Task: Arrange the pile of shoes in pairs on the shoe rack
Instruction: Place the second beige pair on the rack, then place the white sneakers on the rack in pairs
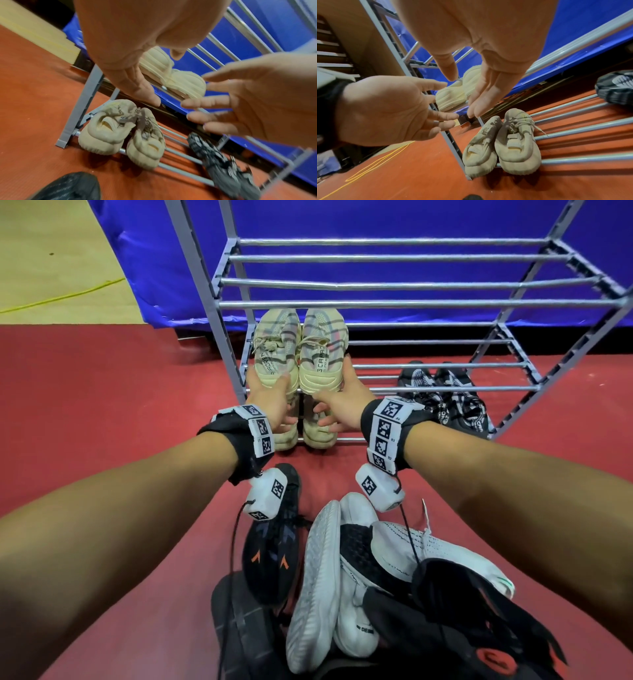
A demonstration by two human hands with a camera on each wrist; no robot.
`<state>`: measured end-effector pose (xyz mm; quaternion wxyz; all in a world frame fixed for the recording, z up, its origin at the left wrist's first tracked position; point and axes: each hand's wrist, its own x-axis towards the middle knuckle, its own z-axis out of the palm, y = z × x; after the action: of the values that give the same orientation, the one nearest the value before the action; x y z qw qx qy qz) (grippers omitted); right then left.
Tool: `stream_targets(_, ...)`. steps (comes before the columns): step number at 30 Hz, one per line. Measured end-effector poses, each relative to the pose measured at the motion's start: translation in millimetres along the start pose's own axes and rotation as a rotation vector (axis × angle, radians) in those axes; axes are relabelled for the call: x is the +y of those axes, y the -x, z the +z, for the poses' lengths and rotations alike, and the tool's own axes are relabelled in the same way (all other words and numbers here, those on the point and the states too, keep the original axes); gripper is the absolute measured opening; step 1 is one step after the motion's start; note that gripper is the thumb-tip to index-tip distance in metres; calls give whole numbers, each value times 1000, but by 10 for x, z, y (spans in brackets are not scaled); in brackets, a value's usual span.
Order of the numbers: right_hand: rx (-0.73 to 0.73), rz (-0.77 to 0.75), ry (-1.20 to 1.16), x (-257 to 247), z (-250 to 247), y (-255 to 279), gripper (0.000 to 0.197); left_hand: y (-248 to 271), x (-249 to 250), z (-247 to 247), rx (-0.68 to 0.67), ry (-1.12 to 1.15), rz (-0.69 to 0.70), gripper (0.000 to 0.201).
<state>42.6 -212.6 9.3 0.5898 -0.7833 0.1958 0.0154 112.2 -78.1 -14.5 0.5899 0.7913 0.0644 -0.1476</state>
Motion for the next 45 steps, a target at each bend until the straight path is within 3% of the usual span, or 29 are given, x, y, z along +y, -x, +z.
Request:
stream_targets(3,30,-49,5,100,-36,62,88,296,-93,46,84,-181,161,84)
stream_targets(6,69,-46,132,295,-93,133,96,546,-142,129,166,-247,315,66)
stream_targets(9,52,-39,197,524,-162,267,91,627,-189,233,87,-318,420,50)
stream_targets(13,-64,-5,218,771,-166,502,84,593,-306,322,-120,-410,300,23)
stream_targets(17,-182,88,287,1006,-39,529,67,512,-612,253,-130,-544,139,21)
stream_targets(20,-314,195,332,1099,51,556,49,460,-856,164,-228,-723,40,22)
stream_targets(22,-383,226,350,1107,103,611,39,441,-990,121,-243,-831,6,28)
stream_targets(25,-403,152,485,1046,148,673,29,477,-1100,145,-202,-988,10,41)
stream_targets(31,-446,192,525,1014,-7,726,28,533,-1120,372,-161,-1100,-82,92)
stream_targets(34,-469,222,576,1125,-174,761,29,559,-1131,393,-112,-1153,-83,73)
stream_targets(36,-464,240,599,1193,-261,780,30,583,-1156,383,-158,-1180,-65,57)
stream_targets(39,-482,272,573,1234,-351,778,33,602,-1184,367,-203,-1191,-56,55)
stream_targets(41,-539,281,628,1245,-398,791,36,653,-1195,372,-183,-1230,-11,56)
stream_targets(45,-609,292,660,1257,-451,815,40,805,-1103,464,-173,-1379,351,59)
